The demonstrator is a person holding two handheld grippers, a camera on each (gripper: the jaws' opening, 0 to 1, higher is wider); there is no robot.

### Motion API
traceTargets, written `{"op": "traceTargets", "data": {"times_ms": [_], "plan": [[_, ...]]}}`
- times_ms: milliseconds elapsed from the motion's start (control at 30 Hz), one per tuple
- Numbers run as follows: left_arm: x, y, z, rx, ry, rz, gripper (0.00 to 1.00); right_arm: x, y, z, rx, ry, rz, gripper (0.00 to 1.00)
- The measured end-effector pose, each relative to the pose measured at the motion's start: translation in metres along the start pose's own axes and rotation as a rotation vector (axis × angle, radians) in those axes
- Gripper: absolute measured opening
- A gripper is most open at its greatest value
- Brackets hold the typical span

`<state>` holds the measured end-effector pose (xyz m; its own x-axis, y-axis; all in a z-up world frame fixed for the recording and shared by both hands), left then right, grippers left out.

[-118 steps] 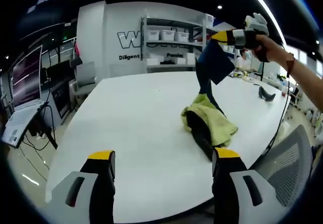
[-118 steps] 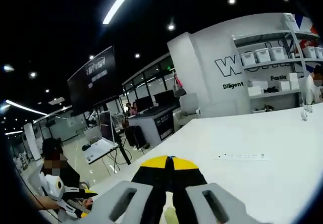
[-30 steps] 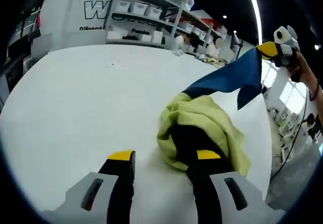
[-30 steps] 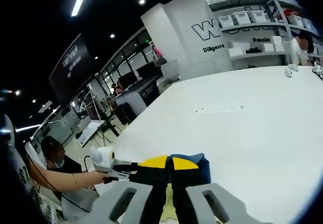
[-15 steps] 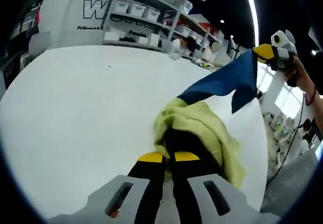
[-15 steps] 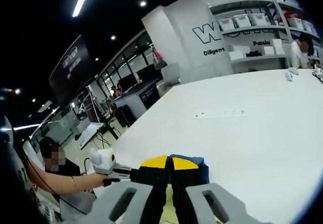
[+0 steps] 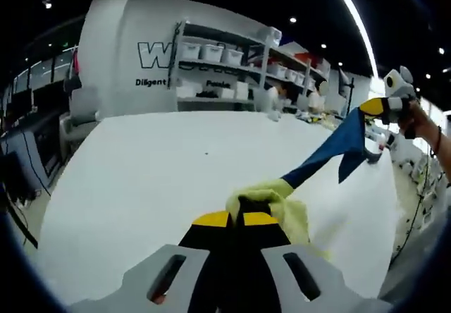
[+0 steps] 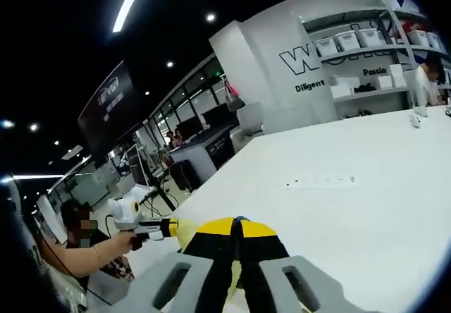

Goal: Fold the garment on the visible template until the final outline fits inside the template.

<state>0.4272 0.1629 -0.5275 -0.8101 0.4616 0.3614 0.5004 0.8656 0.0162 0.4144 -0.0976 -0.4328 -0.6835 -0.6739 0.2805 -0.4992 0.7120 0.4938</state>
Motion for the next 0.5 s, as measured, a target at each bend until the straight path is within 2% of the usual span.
{"op": "traceTargets", "data": {"times_ms": [100,233,300,367,433,500], "plan": [[0.014,0.003,-0.020,-0.075,-0.008,-0.014,0.10,0.001,0.002,-0.006,0.015,-0.013,0.001,0.00],[0.027,-0.013,-0.032,-0.066,-0.029,0.030,0.10,0.001,-0.011,0.002,0.001,0.012,0.041,0.00],[0.029,-0.031,-0.030,-0.046,-0.025,0.071,0.10,0.004,-0.023,0.016,-0.023,0.063,0.105,0.00],[0.029,-0.050,-0.024,-0.068,-0.008,0.118,0.10,0.004,-0.031,0.026,-0.005,0.095,0.143,0.00],[0.028,-0.076,-0.013,-0.092,0.026,0.182,0.11,0.004,-0.041,0.039,-0.039,0.127,0.177,0.00],[0.026,-0.103,-0.004,-0.057,0.047,0.237,0.11,0.005,-0.052,0.051,-0.059,0.160,0.217,0.00]]}}
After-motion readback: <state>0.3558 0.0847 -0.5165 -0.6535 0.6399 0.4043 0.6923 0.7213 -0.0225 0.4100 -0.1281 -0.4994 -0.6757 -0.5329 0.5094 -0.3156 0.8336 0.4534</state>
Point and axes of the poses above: the point that each gripper's makers call its tool centre point, and the gripper's own axes: x roughly backward along the fingers, y roughly to its left, z roughly out of its underside, the point moved 2 cm from there along x, roughly backward along the fingers, and after that the axes turned 6 degrees about -x, right-handed, at the moved point
